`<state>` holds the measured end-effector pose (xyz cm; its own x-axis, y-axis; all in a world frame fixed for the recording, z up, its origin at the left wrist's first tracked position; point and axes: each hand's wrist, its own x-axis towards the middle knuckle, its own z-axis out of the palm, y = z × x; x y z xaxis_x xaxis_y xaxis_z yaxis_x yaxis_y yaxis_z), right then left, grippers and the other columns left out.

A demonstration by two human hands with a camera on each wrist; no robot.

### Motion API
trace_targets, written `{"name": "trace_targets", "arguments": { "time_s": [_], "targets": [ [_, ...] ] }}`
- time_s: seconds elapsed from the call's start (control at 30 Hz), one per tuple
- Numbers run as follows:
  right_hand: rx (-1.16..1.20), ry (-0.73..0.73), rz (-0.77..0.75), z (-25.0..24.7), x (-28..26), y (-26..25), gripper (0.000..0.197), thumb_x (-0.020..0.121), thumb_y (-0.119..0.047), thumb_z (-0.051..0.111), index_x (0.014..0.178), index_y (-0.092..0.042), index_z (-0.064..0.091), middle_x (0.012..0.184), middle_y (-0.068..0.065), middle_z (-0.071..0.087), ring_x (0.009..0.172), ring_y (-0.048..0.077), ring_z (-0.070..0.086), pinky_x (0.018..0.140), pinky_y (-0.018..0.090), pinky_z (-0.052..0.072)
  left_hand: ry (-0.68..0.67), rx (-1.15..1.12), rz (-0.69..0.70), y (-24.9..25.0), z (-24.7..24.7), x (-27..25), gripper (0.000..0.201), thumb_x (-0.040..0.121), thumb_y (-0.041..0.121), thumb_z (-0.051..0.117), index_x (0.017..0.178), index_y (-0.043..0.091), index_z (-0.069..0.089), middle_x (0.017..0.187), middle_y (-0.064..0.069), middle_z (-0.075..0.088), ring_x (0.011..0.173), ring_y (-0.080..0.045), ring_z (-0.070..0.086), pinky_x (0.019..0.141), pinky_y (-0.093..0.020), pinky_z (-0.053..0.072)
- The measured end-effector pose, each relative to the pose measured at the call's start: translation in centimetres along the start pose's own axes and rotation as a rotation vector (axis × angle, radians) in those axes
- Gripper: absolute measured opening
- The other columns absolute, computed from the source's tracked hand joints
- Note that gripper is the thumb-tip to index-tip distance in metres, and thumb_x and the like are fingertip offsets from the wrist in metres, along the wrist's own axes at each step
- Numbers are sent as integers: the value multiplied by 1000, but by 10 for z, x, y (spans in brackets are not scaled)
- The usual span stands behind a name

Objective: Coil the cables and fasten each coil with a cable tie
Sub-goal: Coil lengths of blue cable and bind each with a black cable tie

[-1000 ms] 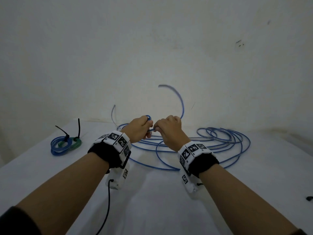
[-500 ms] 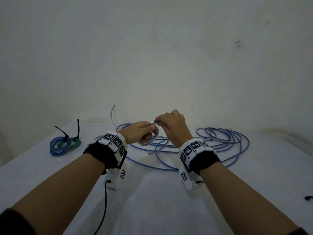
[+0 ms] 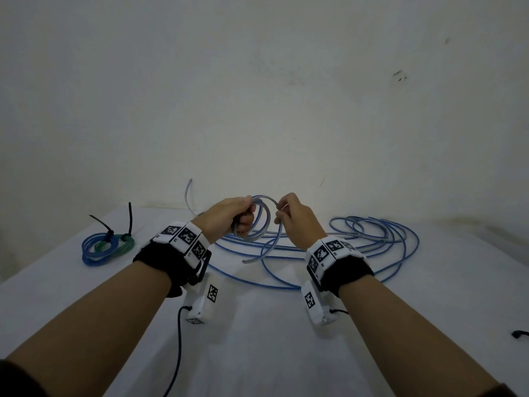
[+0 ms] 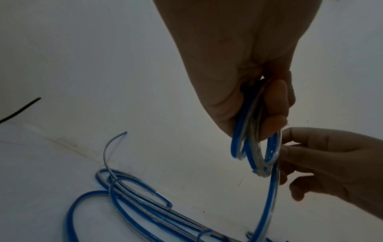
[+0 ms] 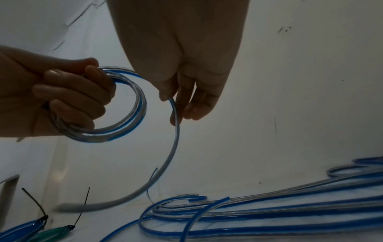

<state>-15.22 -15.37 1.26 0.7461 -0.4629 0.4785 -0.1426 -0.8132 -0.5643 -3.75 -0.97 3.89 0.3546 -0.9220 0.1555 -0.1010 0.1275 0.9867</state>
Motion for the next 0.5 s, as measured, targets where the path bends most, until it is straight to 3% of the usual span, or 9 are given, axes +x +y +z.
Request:
{"name": "trace_targets", "arguments": {
  "time_s": [0.17,0.27,0.37,0.5],
  "targets": [
    [89,-10,-3,-3,-6,7,12,95,-4,43,98,-13,35,80,11,65,61,15,52,57,21,39,101,-203,45,4,-7,3,34,102,26,26,78,13,45,50,7,38,43,-8,37,48,-21,43],
    [180,-61,-44,-2,-7,5,17,95,1,38,94,-14,45,80,10,62,58,15,50,55,24,44,156,-271,66,3,-7,5,34,102,26,25,77,13,44,48,8,37,41,-7,35,47,-20,44],
    [246,-117,-89,1,-8,7,35,90,11,35,102,-13,58,94,11,63,67,16,56,63,27,54,212,-373,68,2,-9,8,36,102,29,25,76,14,44,47,8,37,40,-7,35,55,-23,40],
    [108,-92,-195,3,-8,8,29,83,6,57,107,-10,61,99,5,67,76,12,62,74,20,53,234,-512,62,4,-10,7,38,102,29,24,75,13,44,45,7,38,38,-7,36,64,-26,32]
  ]
}}
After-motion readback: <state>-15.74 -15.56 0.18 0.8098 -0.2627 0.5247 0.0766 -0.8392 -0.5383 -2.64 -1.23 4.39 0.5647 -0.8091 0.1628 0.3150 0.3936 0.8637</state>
